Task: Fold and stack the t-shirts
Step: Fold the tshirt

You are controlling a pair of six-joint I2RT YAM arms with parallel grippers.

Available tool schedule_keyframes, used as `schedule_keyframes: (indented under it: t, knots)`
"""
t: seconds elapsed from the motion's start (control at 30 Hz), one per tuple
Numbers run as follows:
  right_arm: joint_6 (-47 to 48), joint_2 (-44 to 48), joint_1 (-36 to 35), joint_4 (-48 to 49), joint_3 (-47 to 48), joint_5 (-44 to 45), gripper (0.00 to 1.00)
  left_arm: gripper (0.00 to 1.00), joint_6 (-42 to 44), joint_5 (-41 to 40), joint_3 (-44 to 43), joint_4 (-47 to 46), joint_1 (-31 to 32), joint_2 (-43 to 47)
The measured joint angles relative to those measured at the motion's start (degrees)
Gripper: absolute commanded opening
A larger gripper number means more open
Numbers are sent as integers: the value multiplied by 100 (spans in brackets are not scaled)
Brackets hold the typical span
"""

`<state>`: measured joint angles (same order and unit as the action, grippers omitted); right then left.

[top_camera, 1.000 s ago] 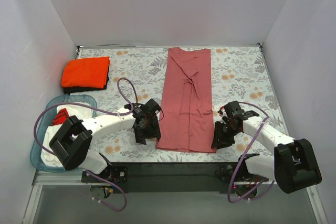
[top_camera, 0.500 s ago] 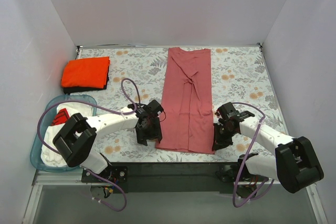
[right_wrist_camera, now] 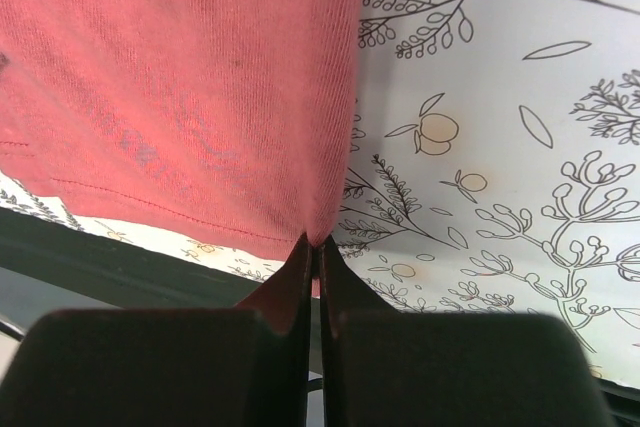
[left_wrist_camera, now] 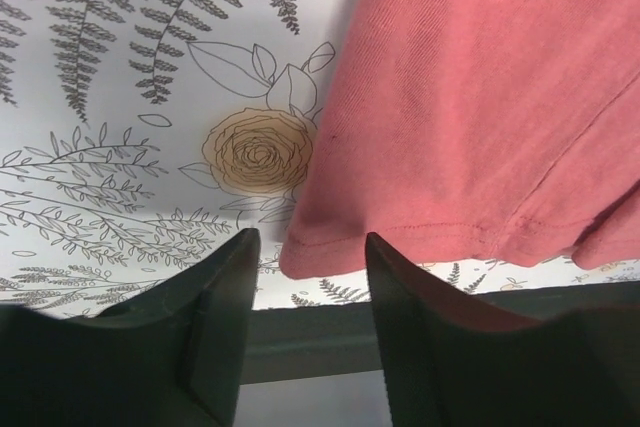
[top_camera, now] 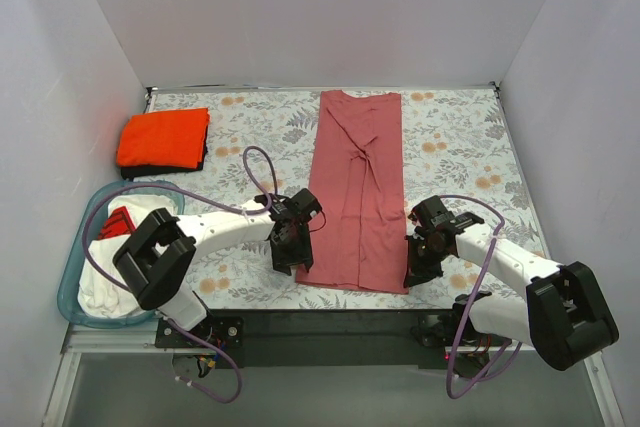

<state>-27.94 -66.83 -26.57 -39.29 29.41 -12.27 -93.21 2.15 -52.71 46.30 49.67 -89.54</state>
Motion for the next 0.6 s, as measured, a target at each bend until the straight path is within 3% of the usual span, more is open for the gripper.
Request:
schedule_keyframes:
  t: [0.27, 0.33, 0.37, 0.43, 0.6]
  knots:
    - [2, 9, -15, 0, 0, 13, 1, 26, 39, 0, -81, 46, 90, -415]
    - [4, 11, -15, 0, 0, 15, 1, 19, 48, 4, -142, 87, 101, -470]
    - [4, 15, -17, 0, 0, 17, 1, 9, 50, 9, -157, 83, 114, -483]
    - [2, 31, -26, -7, 0, 20, 1, 0, 46, 15, -168, 107, 151, -485]
    - [-103, 212, -439, -225, 0, 122, 1, 0, -70, 4, -87, 321, 380, -343]
